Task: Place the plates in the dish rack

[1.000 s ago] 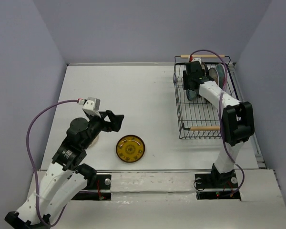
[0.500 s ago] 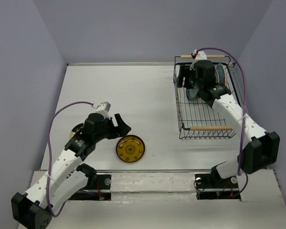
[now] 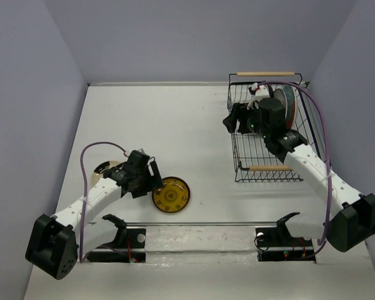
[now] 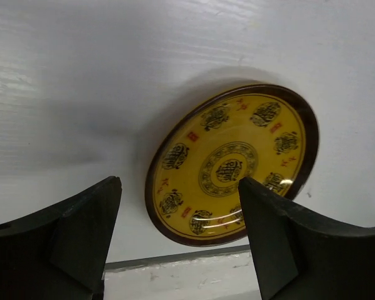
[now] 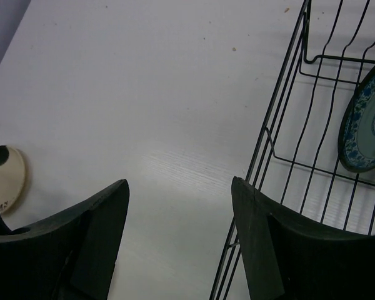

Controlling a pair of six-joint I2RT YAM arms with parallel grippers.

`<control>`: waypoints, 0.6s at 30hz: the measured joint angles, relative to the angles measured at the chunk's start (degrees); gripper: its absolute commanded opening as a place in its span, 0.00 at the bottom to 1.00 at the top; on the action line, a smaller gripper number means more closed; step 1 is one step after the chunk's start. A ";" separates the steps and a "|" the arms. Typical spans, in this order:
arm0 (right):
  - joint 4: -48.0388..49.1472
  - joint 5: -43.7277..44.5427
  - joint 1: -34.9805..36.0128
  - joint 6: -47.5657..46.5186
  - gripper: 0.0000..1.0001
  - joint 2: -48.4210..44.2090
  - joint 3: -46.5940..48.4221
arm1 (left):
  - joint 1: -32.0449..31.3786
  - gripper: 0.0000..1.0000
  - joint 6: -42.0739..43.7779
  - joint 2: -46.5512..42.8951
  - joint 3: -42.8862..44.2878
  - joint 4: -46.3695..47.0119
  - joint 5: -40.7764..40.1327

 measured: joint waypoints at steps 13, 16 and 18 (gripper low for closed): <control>3.02 -3.82 0.00 1.16 0.72 -3.17 -1.88 | 0.00 0.54 -1.62 8.28 -1.84 3.13 0.48; 3.21 -4.94 0.00 1.60 0.71 -3.17 -2.08 | 0.02 0.49 -2.32 8.13 -2.78 5.09 1.97; 3.72 -5.86 0.00 1.73 0.71 -3.17 -2.25 | 0.02 0.41 -3.08 8.04 -3.96 7.74 3.54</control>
